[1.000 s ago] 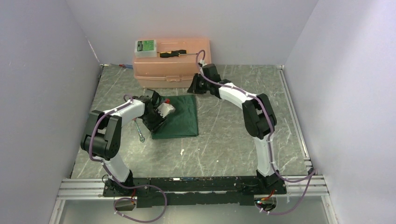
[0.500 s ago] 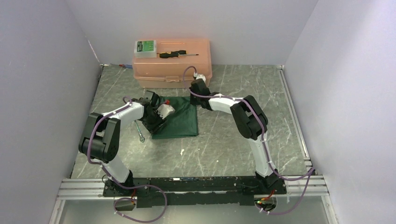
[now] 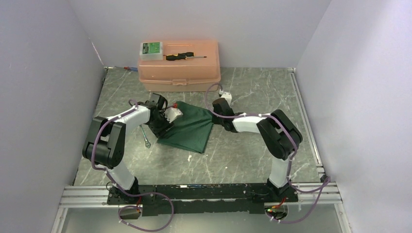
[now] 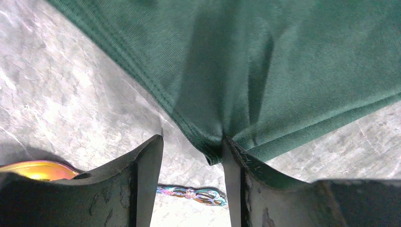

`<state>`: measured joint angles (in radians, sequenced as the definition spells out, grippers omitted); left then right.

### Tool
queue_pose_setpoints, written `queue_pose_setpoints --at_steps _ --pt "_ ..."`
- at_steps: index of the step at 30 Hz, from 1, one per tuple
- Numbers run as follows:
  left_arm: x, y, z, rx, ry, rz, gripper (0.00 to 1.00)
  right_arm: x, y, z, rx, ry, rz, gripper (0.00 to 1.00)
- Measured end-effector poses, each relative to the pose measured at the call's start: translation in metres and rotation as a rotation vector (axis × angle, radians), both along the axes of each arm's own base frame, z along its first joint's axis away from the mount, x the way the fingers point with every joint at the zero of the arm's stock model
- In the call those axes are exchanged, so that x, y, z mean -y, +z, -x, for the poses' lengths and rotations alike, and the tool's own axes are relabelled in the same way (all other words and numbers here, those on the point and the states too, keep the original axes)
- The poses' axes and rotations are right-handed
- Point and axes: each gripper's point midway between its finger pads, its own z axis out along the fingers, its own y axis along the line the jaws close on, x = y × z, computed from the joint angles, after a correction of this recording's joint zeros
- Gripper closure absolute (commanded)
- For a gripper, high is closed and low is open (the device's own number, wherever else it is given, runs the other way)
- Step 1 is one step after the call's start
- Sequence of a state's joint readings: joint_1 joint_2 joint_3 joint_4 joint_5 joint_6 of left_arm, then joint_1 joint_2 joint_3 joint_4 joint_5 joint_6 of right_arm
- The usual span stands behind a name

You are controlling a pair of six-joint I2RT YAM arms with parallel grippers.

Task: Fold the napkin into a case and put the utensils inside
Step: Move the square-folded napkin to the center of the board.

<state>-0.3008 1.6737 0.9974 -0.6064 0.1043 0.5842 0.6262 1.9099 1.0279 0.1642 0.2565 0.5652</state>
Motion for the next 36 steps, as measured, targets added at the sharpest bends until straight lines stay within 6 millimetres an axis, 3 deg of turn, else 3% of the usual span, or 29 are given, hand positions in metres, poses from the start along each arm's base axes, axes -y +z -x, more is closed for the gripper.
queue_pose_setpoints --at_steps 6,12,16,18,21,24,28,31,34,36 --pt "0.007 0.008 -0.008 0.008 -0.006 0.024 0.34 0.027 0.000 0.033 -0.040 -0.047 0.006 0.99" --pt "0.017 0.037 -0.023 0.018 0.011 0.094 0.32 0.038 0.008 0.045 -0.059 -0.046 0.023 0.71" --pt "0.017 0.072 -0.050 0.071 0.048 0.168 0.35 0.031 0.029 0.033 -0.041 -0.021 -0.004 0.60" --pt "0.014 0.080 -0.060 0.091 0.062 0.184 0.38 0.027 0.045 0.020 -0.016 -0.015 -0.037 0.51" --pt "0.006 0.065 -0.053 0.053 0.067 0.165 0.42 0.028 0.065 -0.001 0.018 -0.015 -0.089 0.41" --pt "-0.003 0.038 -0.034 -0.019 0.061 0.117 0.43 0.035 0.065 -0.016 0.004 -0.013 -0.123 0.36" --pt "-0.020 0.003 -0.011 -0.090 0.038 0.028 0.43 0.040 0.033 -0.020 -0.095 0.019 -0.158 0.36" --pt "-0.024 -0.003 -0.010 -0.076 0.016 -0.008 0.43 0.037 0.011 -0.010 -0.164 0.051 -0.176 0.41" --pt "-0.019 -0.003 -0.014 -0.053 -0.001 -0.012 0.46 0.029 0.013 -0.006 -0.164 0.086 -0.212 0.56" --pt "-0.012 -0.003 -0.017 -0.036 -0.019 -0.011 0.48 0.028 0.007 0.001 -0.181 0.094 -0.223 0.74"
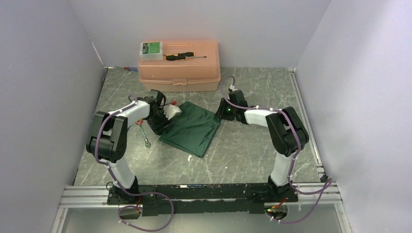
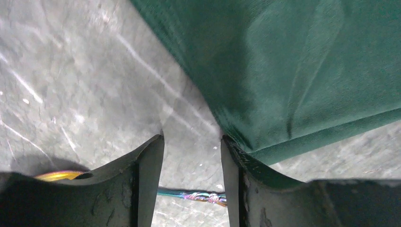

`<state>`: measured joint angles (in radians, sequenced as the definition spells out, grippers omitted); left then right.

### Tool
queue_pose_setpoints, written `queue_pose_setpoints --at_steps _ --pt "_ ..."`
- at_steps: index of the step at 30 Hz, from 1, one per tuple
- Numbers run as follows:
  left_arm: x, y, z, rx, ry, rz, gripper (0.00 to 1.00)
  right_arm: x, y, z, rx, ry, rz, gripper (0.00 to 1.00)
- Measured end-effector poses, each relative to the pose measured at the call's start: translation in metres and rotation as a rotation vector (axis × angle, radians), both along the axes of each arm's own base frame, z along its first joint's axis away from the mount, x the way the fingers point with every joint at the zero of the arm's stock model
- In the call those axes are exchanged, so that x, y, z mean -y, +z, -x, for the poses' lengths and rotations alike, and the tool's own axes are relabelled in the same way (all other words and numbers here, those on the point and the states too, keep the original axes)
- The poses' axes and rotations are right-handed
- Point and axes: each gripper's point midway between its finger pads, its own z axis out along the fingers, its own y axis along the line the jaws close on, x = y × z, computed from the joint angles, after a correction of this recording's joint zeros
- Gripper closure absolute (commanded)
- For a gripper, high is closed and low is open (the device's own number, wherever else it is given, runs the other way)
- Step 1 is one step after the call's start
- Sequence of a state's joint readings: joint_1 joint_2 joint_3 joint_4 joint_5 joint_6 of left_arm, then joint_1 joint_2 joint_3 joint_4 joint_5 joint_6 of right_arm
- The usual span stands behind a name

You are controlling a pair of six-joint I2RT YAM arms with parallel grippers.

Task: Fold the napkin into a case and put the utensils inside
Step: Move the square-folded napkin to the center of the board, then pick up the square-folded napkin from the center of the board.

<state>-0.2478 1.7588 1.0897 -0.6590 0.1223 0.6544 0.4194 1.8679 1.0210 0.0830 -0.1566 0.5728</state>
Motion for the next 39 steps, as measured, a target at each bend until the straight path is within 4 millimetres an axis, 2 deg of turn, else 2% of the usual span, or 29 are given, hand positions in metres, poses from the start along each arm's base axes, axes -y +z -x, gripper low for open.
queue_pose_setpoints --at_steps 2,4,9,11,15,16,20,23,26,28,30,32,37,39 --pt "0.009 0.000 -0.002 0.016 -0.025 0.004 0.54 0.001 -0.003 0.005 -0.006 -0.004 -0.011 0.88" --pt "0.019 0.000 -0.002 0.027 -0.051 0.008 0.60 0.005 -0.008 0.012 -0.022 -0.020 -0.011 0.95" --pt "0.037 0.000 0.002 0.036 -0.098 0.019 0.67 0.022 -0.009 0.027 -0.034 -0.062 0.004 1.00" --pt "0.043 0.000 0.005 0.039 -0.112 0.033 0.67 0.029 -0.009 0.032 -0.037 -0.074 0.010 0.93" --pt "0.055 0.001 0.017 0.023 -0.143 0.069 0.67 0.038 -0.008 0.037 -0.042 -0.084 0.017 0.56" --pt "0.056 0.000 0.019 0.019 -0.147 0.071 0.67 0.038 -0.006 0.037 -0.042 -0.078 0.015 0.50" --pt "0.055 0.001 0.018 0.016 -0.143 0.074 0.67 0.033 0.009 0.027 -0.013 -0.037 0.026 0.40" --pt "0.044 0.006 0.016 -0.015 -0.098 0.088 0.67 0.018 0.033 0.007 0.050 0.014 0.009 0.39" --pt "0.028 0.019 -0.004 -0.010 -0.011 0.128 0.67 -0.007 0.057 -0.023 0.130 0.087 -0.008 0.39" --pt "0.016 0.029 -0.018 0.013 0.041 0.156 0.66 -0.032 0.066 -0.043 0.180 0.151 -0.011 0.39" --pt "0.007 0.032 -0.023 0.024 0.074 0.168 0.65 -0.054 0.064 -0.054 0.206 0.207 -0.002 0.40" --pt "0.006 0.030 -0.018 0.003 0.082 0.179 0.62 -0.075 0.051 -0.056 0.204 0.264 0.015 0.40" --pt "0.020 0.027 0.004 -0.089 0.090 0.239 0.55 -0.102 0.004 -0.040 0.136 0.353 0.083 0.41" --pt "0.029 0.032 0.010 -0.125 0.101 0.281 0.53 -0.111 0.008 -0.044 0.163 0.361 0.087 0.42"
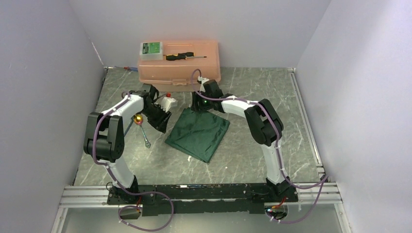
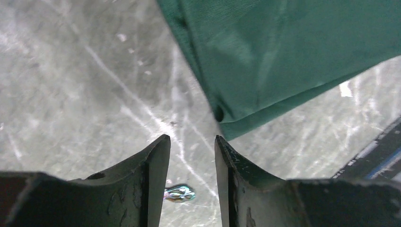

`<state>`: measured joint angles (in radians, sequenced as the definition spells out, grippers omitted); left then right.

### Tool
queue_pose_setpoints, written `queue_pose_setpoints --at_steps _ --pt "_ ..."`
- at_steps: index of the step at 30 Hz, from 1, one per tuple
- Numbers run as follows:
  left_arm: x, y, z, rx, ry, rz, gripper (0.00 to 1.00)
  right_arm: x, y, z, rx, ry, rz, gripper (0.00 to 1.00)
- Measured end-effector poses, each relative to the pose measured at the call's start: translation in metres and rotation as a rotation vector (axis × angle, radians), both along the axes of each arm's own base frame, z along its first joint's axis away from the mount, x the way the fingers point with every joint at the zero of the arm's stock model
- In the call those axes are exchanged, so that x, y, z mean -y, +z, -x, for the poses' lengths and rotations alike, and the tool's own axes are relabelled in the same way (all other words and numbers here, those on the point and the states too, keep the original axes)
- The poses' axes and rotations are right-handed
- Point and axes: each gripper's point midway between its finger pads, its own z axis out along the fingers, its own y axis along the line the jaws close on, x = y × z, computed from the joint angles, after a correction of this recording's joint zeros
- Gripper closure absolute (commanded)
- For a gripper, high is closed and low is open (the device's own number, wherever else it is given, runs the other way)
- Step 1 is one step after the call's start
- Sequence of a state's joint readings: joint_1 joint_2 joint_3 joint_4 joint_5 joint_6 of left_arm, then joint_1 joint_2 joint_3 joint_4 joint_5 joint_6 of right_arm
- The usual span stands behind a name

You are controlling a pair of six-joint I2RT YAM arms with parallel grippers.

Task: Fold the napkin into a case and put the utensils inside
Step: Pick up the square-folded napkin from the center of the board.

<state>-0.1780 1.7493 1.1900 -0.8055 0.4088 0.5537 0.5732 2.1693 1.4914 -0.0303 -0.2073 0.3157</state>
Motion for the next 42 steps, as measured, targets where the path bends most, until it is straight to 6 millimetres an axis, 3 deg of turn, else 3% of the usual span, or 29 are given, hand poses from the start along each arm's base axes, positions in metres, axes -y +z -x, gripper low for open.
queue_pose_setpoints --at_steps 6,11,18,24,32,38,42 --pt "0.030 0.009 0.012 -0.050 -0.008 0.067 0.54 -0.002 -0.003 0.002 -0.002 -0.002 0.018 0.44" --pt "0.036 -0.003 0.019 -0.060 -0.003 0.051 0.61 0.000 -0.004 0.003 -0.006 -0.005 0.022 0.46" --pt "0.022 -0.030 0.026 -0.073 0.031 -0.020 0.97 0.005 -0.005 0.001 -0.016 -0.015 0.024 0.47" --pt "0.019 -0.032 0.025 -0.062 0.038 -0.039 0.97 0.011 -0.002 -0.006 -0.012 -0.030 0.024 0.44" --pt "0.018 -0.031 0.024 -0.049 0.034 -0.052 0.97 0.003 0.012 -0.021 0.039 -0.015 0.002 0.45" --pt "0.020 -0.031 0.025 -0.046 0.022 -0.059 0.97 -0.002 -0.006 -0.019 0.013 -0.002 0.012 0.51" --pt "0.022 -0.032 0.025 -0.039 0.010 -0.071 0.97 -0.009 -0.006 -0.019 0.019 0.006 0.001 0.53"
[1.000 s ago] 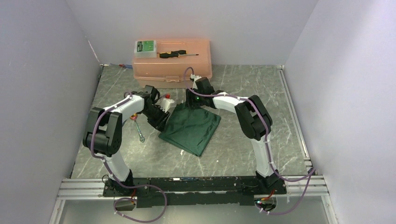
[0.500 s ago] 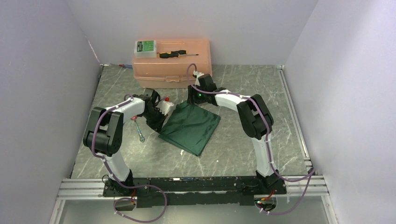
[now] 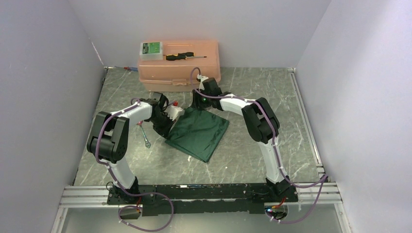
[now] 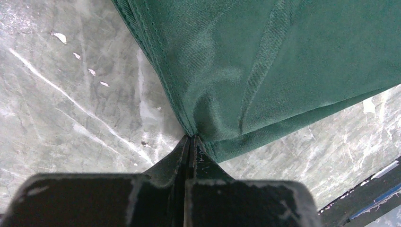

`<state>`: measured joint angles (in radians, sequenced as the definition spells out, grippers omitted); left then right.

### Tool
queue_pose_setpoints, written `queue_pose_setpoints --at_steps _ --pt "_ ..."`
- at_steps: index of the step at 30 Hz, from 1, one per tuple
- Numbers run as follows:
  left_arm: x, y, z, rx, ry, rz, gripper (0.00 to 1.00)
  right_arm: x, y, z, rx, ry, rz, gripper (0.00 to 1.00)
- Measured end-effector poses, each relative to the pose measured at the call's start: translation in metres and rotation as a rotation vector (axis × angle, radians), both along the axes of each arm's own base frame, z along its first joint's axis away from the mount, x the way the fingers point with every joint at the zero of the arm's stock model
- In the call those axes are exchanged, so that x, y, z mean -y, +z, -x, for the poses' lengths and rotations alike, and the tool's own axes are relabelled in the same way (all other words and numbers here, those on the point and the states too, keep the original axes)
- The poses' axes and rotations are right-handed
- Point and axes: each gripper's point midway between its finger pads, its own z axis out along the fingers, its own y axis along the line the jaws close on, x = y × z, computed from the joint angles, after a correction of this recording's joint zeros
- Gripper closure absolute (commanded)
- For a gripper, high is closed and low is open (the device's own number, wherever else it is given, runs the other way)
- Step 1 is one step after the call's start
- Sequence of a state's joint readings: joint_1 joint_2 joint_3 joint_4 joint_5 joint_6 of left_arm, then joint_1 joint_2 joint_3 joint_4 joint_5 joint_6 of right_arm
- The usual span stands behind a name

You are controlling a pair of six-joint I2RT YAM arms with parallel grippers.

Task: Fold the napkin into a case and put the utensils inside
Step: Pick up the square-folded napkin from the center of the board.

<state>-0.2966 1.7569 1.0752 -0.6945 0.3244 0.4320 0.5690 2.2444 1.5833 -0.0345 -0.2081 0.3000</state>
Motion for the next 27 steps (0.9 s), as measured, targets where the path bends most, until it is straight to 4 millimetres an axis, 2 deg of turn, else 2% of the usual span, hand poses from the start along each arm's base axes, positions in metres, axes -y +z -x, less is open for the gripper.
queue_pose_setpoints --at_steps 9,15,18,21,22,24,27 --pt "0.000 0.000 0.000 0.005 -0.004 -0.009 0.97 -0.008 -0.001 0.002 0.003 0.000 -0.009 0.66" --pt "0.000 -0.001 0.000 0.010 -0.008 -0.015 0.97 -0.009 -0.002 0.000 0.014 -0.017 -0.012 0.69" --pt "0.000 0.000 0.000 0.011 -0.008 -0.017 0.97 -0.008 -0.002 -0.001 0.021 -0.023 -0.008 0.75" --pt "-0.001 0.000 0.000 0.014 -0.008 -0.023 0.97 -0.006 -0.002 -0.003 0.030 -0.033 0.000 0.85" --pt "-0.001 0.000 0.000 0.015 -0.008 -0.025 0.95 -0.005 -0.003 -0.004 0.035 -0.034 0.001 0.88" --pt "-0.001 0.000 0.000 0.016 -0.009 -0.028 0.88 -0.003 -0.004 -0.003 0.041 -0.038 0.008 1.00" --pt "-0.002 0.000 0.000 0.020 -0.018 -0.032 0.76 0.003 -0.004 0.001 0.046 -0.046 0.017 1.00"
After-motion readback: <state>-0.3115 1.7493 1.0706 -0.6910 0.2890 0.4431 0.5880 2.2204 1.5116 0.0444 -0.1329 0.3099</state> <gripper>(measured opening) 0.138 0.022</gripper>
